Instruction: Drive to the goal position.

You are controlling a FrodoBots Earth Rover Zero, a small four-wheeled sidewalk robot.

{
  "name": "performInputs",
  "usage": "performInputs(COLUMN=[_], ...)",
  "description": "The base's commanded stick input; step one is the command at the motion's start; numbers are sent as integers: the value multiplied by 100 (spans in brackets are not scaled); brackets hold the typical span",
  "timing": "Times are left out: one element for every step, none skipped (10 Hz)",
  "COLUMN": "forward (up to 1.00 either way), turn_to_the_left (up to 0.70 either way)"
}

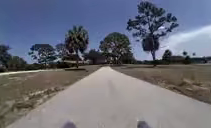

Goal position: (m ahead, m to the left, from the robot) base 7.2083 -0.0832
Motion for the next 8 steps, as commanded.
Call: performInputs(forward=[100, 100, 100, 100, 100, 100, 100, 100], turn_to_the_left=[0, 0, 0, 0, 0, 0, 0, 0])
